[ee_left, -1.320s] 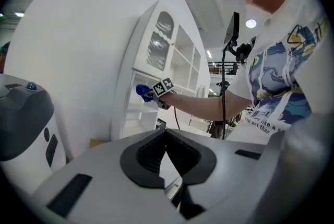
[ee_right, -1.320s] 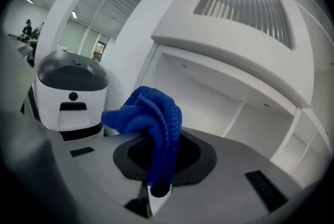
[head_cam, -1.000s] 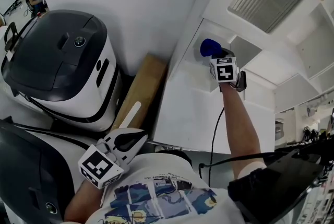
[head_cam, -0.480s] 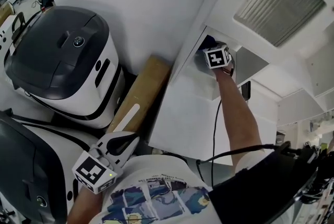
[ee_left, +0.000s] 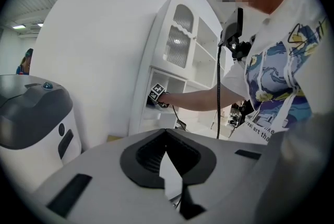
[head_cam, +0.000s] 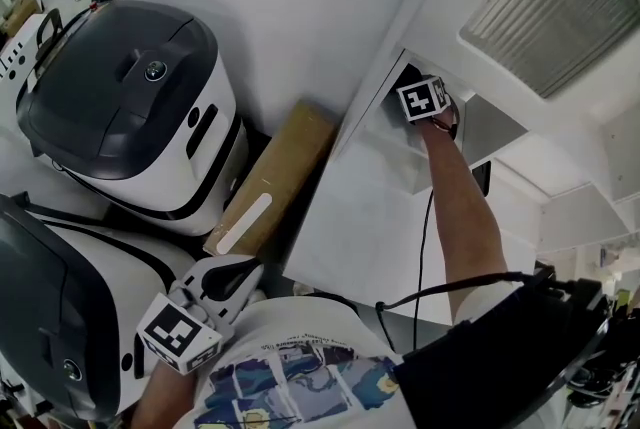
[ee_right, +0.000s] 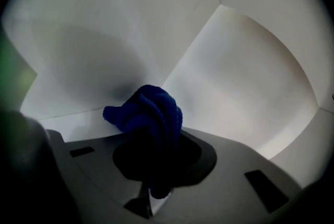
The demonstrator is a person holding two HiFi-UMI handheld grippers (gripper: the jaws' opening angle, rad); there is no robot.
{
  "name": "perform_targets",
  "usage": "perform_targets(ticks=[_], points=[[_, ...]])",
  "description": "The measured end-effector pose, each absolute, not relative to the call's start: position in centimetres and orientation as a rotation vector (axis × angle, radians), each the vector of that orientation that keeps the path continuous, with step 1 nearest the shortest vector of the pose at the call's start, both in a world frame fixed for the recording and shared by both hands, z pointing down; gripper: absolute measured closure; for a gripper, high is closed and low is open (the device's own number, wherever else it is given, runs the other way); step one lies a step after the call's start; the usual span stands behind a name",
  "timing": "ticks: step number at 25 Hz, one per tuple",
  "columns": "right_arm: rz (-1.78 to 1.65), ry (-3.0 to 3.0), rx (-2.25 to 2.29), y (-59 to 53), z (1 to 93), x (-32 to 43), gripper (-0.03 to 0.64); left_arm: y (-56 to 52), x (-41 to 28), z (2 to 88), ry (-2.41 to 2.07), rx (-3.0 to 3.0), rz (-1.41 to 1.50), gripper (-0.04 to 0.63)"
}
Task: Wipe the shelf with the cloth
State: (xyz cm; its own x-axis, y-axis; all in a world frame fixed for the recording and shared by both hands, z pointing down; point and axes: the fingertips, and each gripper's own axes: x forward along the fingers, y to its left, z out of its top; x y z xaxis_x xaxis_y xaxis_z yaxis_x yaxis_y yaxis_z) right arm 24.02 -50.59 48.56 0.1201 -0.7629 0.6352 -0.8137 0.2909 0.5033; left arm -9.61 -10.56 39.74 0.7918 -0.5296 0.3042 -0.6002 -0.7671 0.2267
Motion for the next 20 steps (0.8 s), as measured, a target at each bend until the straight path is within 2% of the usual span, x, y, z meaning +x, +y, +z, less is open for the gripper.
perform_targets(ticks=[11, 20], points=[[0.187, -1.489, 1.588, -48.3, 48.8, 31.1, 0.552, -9.6, -9.4, 40.0, -0.862, 2.670, 0.336, 0.583], [0.218, -1.480, 1.681, -47.2, 48.0, 31.7, 0.551, -8.9, -10.5, 39.4, -0.886, 2.676, 0.338, 0.583]])
